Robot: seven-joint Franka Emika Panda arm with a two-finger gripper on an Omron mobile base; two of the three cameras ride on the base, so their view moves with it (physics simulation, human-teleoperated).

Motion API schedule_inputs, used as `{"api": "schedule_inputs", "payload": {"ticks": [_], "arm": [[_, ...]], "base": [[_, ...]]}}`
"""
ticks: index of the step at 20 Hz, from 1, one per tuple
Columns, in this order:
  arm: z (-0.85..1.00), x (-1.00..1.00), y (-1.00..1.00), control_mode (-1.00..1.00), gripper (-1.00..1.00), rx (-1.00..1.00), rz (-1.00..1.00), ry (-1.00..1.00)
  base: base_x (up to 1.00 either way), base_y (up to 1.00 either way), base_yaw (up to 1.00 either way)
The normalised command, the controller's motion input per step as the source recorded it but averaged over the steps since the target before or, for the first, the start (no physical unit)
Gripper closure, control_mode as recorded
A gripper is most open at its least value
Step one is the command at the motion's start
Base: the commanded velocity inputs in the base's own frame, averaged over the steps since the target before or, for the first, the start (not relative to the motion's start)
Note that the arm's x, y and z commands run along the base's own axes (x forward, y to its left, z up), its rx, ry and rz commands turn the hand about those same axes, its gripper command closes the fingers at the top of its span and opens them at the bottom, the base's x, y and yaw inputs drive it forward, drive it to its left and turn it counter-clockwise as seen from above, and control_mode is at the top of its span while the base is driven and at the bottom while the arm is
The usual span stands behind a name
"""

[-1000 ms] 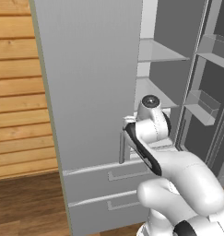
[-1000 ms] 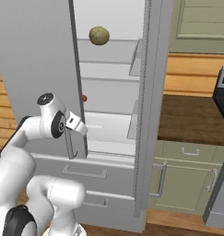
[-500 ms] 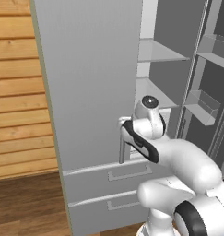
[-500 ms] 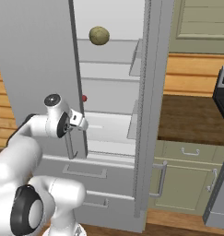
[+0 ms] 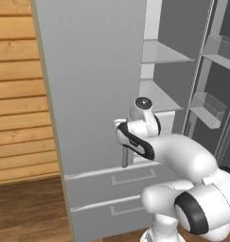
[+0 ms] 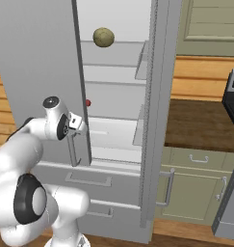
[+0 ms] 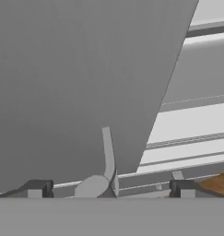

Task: Take the strawberry from the fridge and place it on top of the pancake, located on the dining counter.

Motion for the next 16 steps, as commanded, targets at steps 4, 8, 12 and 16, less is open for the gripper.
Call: {"api": "schedule_inputs", "payload": {"ticks": [4, 8, 12, 16], "arm": [[-0.17, 0.17, 0.02, -1.00, -1.00, 0.00, 0.00, 0.00], [-0.31, 0.12, 0.17, -1.00, -1.00, 0.00, 0.00, 0.02], [-0.27, 0.17, 0.07, -1.00, -1.00, 0.00, 0.00, 0.01], [-0.15, 0.15, 0.00, -1.00, -1.00, 0.00, 0.00, 0.00]], "base": [[0.00, 0.00, 0.00], [0.00, 0.00, 0.00], [0.00, 0.00, 0.00], [0.00, 0.00, 0.00]]}}
